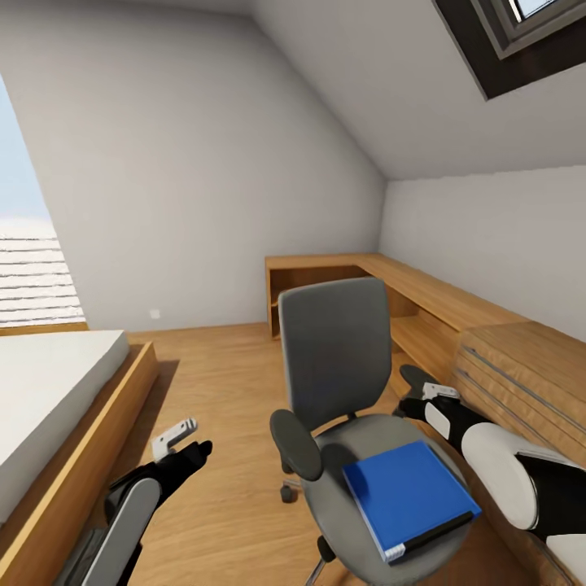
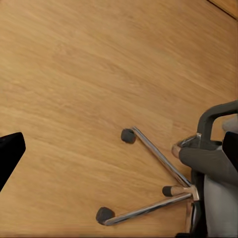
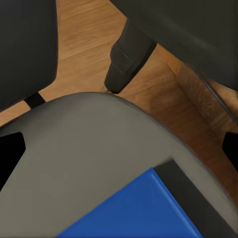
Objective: In the bedroom, organize the workspace by keeping the computer under the desk, ensuring the monitor is on the desk, placing the keyboard on the desk next to the monitor, placing the mouse on the desk next to the keyboard, moving the folder from the swivel chair onto the desk next to the mouse, stacking the notebook on top of the folder with the pen on top of the notebook, and positioning the swivel chair next to the desk.
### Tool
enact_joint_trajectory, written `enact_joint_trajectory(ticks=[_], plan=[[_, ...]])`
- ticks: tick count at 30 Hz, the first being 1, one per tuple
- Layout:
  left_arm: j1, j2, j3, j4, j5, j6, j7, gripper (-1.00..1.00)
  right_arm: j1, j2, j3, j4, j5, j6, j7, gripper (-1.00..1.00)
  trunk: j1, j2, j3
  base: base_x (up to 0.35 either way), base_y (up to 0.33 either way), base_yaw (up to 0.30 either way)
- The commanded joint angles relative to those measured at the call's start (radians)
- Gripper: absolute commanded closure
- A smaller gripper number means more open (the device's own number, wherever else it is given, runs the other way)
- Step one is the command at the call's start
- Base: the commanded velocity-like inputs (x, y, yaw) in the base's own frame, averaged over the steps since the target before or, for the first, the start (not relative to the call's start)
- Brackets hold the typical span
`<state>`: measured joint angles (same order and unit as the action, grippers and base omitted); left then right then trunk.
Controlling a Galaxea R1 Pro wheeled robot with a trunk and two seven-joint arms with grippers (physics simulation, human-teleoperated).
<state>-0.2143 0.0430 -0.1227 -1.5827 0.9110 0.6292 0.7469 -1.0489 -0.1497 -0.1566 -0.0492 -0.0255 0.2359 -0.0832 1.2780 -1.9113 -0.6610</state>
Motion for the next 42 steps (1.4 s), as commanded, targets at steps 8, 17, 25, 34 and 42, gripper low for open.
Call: enact_joint_trajectory(ticks=[8, 17, 25, 34, 42], plan=[[-0.001, 0.000, 0.004, -0.002, 0.026, 0.018, 0.011, -1.00, 0.000, -0.003, -0.004, -0.001, -0.002, 0.005, -0.003, -1.00, 0.031, -0.057, -0.026, 0.000, 0.000, 0.000], [-0.001, 0.001, 0.005, -0.002, 0.024, 0.020, 0.010, -1.00, 0.000, -0.002, -0.003, -0.001, -0.002, 0.004, -0.003, -1.00, 0.065, -0.120, -0.054, 0.000, 0.000, 0.000], [-0.001, 0.000, 0.005, -0.002, 0.023, 0.018, 0.009, -1.00, 0.000, -0.002, -0.003, -0.001, -0.002, 0.003, -0.003, -1.00, 0.096, -0.176, -0.079, 0.000, 0.000, 0.000], [-0.001, 0.000, 0.005, -0.002, 0.022, 0.018, 0.009, -1.00, 0.000, -0.002, -0.003, -0.001, -0.002, 0.003, -0.003, -1.00, 0.130, -0.239, -0.108, 0.000, 0.000, 0.000], [-0.001, 0.000, 0.006, -0.002, 0.022, 0.018, 0.009, -1.00, 0.001, -0.002, -0.003, -0.001, -0.003, -0.005, -0.001, -1.00, 0.161, -0.295, -0.133, 0.000, 0.000, 0.000]])
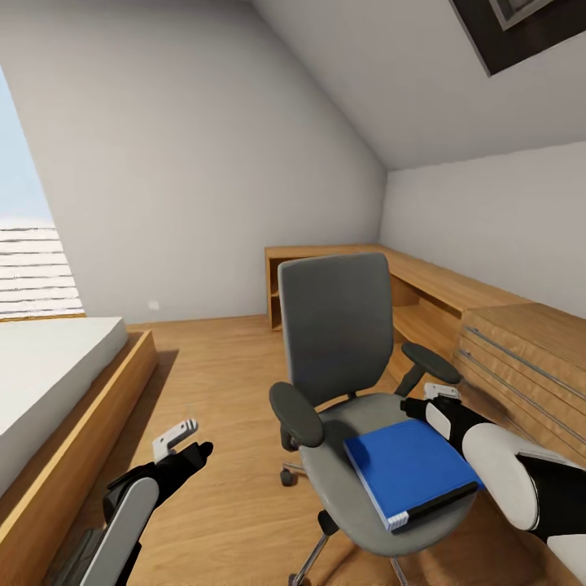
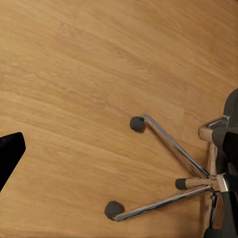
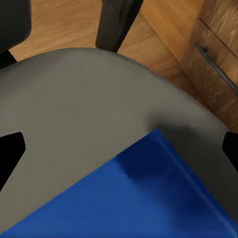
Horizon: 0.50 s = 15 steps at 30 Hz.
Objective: In the bedroom, organize the workspace by keeping the computer under the desk, ensuring the monitor is on the desk, placing the keyboard on the desk next to the monitor, placing the mouse on the desk next to the keyboard, moving the folder from the swivel chair onto the desk next to the mouse, stacking the notebook on top of the folder with the pen on top of the notebook, and positioning the swivel chair next to the desk.
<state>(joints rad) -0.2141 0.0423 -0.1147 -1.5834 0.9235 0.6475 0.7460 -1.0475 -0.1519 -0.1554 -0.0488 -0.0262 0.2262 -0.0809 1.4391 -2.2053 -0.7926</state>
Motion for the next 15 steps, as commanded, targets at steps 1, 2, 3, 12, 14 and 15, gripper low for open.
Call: enact_joint_trajectory(ticks=[1, 2, 3, 12, 14, 15], plan=[[-0.001, 0.001, -0.002, -0.001, 0.009, 0.000, 0.010, -1.00, 0.000, 0.000, -0.004, -0.002, -0.003, 0.004, -0.003, -1.00, 0.000, -0.001, -0.001, 0.000, 0.000, 0.000], [-0.001, 0.001, -0.002, -0.001, 0.009, 0.000, 0.010, -1.00, 0.000, 0.000, -0.004, -0.002, -0.003, 0.004, -0.002, -1.00, 0.000, -0.001, -0.001, 0.000, 0.000, 0.000], [-0.001, 0.001, -0.002, -0.001, 0.009, 0.000, 0.010, -1.00, 0.000, -0.001, -0.004, -0.002, -0.003, 0.003, -0.003, -1.00, 0.000, -0.001, -0.001, 0.000, 0.000, 0.000], [-0.001, 0.001, -0.004, -0.001, 0.009, -0.001, 0.009, -1.00, 0.000, -0.001, -0.004, -0.002, -0.003, 0.003, -0.002, -1.00, 0.000, -0.001, -0.001, 0.000, 0.000, 0.000], [-0.001, 0.001, -0.004, -0.001, 0.009, -0.002, 0.009, -1.00, 0.000, -0.001, -0.004, -0.002, -0.003, 0.003, -0.002, -1.00, 0.000, -0.001, -0.001, 0.000, 0.000, 0.000], [-0.001, 0.001, -0.004, -0.001, 0.009, -0.002, 0.009, -1.00, 0.000, -0.001, -0.004, -0.002, -0.003, 0.003, -0.003, -1.00, 0.000, -0.001, -0.001, 0.000, 0.000, 0.000]])
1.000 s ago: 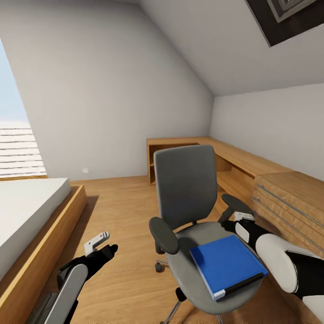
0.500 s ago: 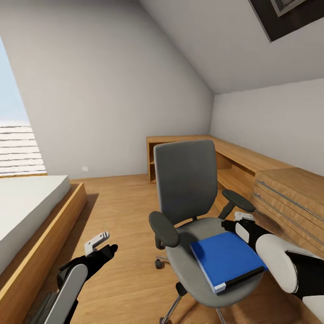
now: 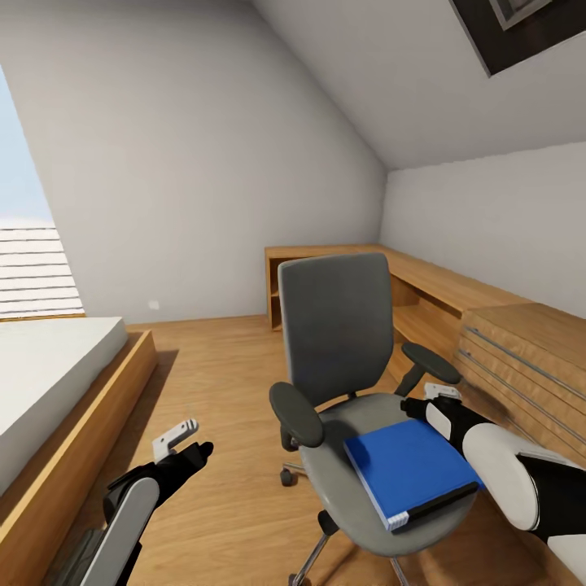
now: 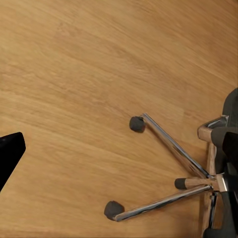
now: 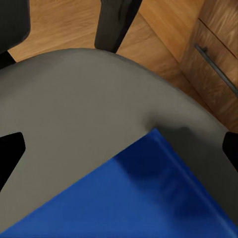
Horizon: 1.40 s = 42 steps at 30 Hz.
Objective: In the bedroom, organize the workspace by keeping the computer under the desk, ensuring the monitor is on the desk, placing the keyboard on the desk next to the monitor, placing the mouse on the desk next to the keyboard, moving the folder from the swivel chair onto the desk next to the mouse, stacking the notebook on top of the folder with the pen on top of the notebook, and positioning the swivel chair next to the desk.
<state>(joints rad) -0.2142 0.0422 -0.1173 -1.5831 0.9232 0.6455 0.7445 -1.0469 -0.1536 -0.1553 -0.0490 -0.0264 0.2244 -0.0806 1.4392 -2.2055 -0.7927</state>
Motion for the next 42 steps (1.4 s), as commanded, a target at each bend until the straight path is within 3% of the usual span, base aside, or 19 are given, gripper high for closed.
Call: enact_joint_trajectory(ticks=[1, 25, 42], plan=[[-0.001, 0.001, -0.002, -0.001, 0.009, 0.000, 0.010, -1.00, 0.000, 0.001, -0.004, -0.002, -0.003, 0.005, -0.003, -1.00, 0.000, 0.000, -0.001, 0.007, 0.000, 0.000], [-0.001, -0.001, -0.004, 0.000, 0.008, -0.002, 0.011, -1.00, 0.001, 0.002, -0.004, -0.002, -0.003, 0.006, -0.003, -1.00, 0.000, 0.000, -0.001, 0.032, 0.000, 0.000], [-0.001, -0.001, -0.004, 0.000, 0.008, -0.003, 0.011, -1.00, 0.001, -0.006, -0.005, -0.003, -0.002, 0.007, -0.001, -1.00, 0.065, -0.119, -0.054, 0.000, 0.000, 0.000]])
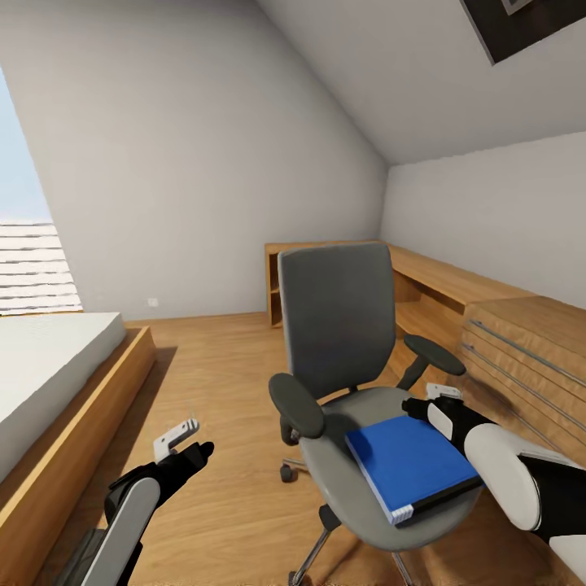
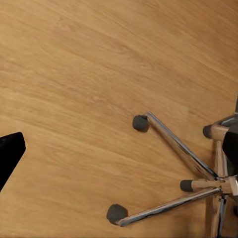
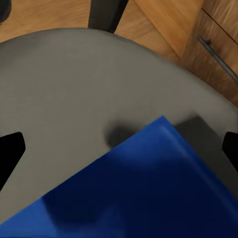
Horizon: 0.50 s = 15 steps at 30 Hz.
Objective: In the bedroom, organize the workspace by keeping the computer under the desk, ensuring the monitor is on the desk, placing the keyboard on the desk next to the monitor, placing the mouse on the desk next to the keyboard, moving the folder from the swivel chair onto the desk next to the mouse, stacking the notebook on top of the folder with the pen on top of the notebook, and positioning the swivel chair next to the desk.
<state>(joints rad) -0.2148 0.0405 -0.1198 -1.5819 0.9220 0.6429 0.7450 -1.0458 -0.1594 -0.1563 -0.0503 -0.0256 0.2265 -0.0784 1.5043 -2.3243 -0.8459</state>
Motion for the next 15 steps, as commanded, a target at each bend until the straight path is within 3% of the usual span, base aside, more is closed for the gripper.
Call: enact_joint_trajectory(ticks=[1, 4, 11, 15], plan=[[-0.001, 0.001, -0.002, -0.001, 0.009, 0.000, 0.010, -1.00, 0.000, 0.000, -0.004, -0.002, -0.003, 0.005, -0.003, -1.00, 0.004, -0.008, -0.004, 0.000, 0.000, 0.000], [-0.001, 0.001, -0.002, -0.001, 0.009, 0.000, 0.011, -1.00, 0.000, 0.000, -0.004, -0.002, -0.002, 0.005, -0.004, -1.00, 0.015, -0.029, -0.014, 0.000, 0.000, 0.000], [0.000, 0.001, -0.003, -0.001, 0.009, 0.000, 0.011, -1.00, 0.000, 0.000, -0.004, -0.002, -0.002, 0.005, -0.004, -1.00, 0.015, -0.029, -0.014, 0.000, 0.000, 0.000], [0.000, 0.001, -0.003, -0.001, 0.009, 0.000, 0.011, -1.00, 0.000, -0.001, -0.003, -0.002, -0.002, 0.004, -0.004, -1.00, 0.031, -0.057, -0.026, 0.000, 0.000, 0.000]])
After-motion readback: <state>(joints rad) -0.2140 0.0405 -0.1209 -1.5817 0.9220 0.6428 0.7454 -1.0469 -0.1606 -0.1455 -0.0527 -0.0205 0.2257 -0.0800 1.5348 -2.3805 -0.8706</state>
